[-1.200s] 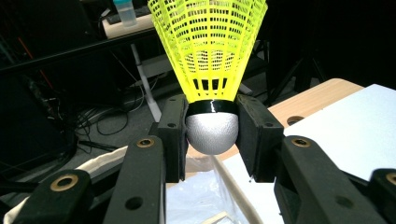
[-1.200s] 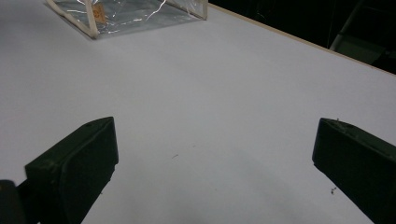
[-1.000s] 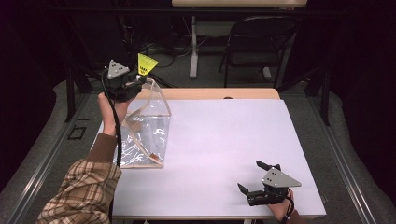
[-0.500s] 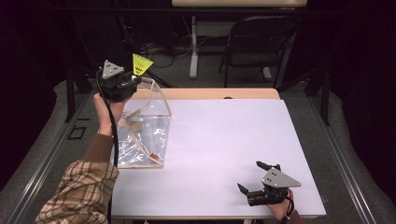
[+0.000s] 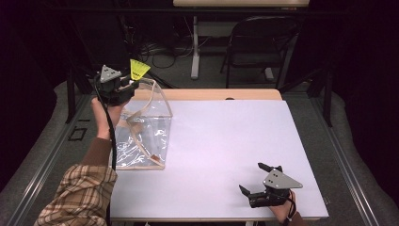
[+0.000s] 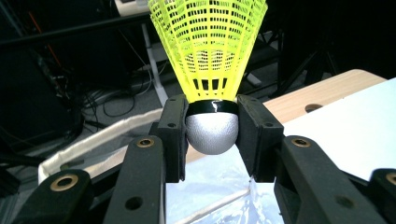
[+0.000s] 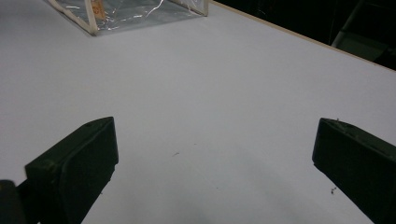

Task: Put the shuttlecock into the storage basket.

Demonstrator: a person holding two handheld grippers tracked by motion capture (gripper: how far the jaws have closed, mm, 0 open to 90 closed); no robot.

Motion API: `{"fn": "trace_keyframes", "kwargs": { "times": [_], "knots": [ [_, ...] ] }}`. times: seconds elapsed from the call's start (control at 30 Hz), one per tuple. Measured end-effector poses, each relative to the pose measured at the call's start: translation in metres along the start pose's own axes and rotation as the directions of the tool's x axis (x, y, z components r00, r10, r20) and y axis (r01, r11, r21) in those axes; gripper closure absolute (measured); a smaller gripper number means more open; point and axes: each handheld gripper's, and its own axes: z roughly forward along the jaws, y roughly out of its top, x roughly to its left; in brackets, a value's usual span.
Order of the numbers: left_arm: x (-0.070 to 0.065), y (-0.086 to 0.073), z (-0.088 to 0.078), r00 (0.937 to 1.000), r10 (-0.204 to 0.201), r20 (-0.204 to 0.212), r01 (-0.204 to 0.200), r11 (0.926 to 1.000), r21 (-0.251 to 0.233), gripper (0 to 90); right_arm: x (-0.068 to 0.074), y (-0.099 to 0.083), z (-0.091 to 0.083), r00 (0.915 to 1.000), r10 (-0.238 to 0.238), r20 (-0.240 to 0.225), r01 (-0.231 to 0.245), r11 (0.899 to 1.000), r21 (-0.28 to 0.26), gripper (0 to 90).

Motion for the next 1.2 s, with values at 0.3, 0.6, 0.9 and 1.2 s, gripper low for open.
{"fn": "trace_keyframes", "kwargs": {
  "times": [0.3,0.6,0.9,1.2],
  "knots": [
    [0.005,-0.011,0.001,0.9998,-0.021,0.003,0.021,0.9995,0.021,64.6,0.0,0.0,0.0,1.0,-0.002,0.0,0.002,1.0,0.0,0.0],
    [0.008,-0.016,0.0,0.9998,-0.021,0.005,0.021,0.9989,0.042,64.6,0.001,0.001,-0.001,1.0,-0.005,-0.001,0.005,1.0,-0.003,0.0],
    [0.01,-0.024,0.002,0.9997,-0.019,0.016,0.018,0.9977,0.065,64.6,0.001,0.001,0.0,1.0,-0.005,0.001,0.005,1.0,0.001,0.0],
    [0.011,-0.032,0.003,0.9991,-0.032,0.029,0.03,0.9964,0.079,64.6,0.001,0.0,0.001,1.0,-0.004,-0.001,0.004,1.0,0.004,0.0]
  ]
}}
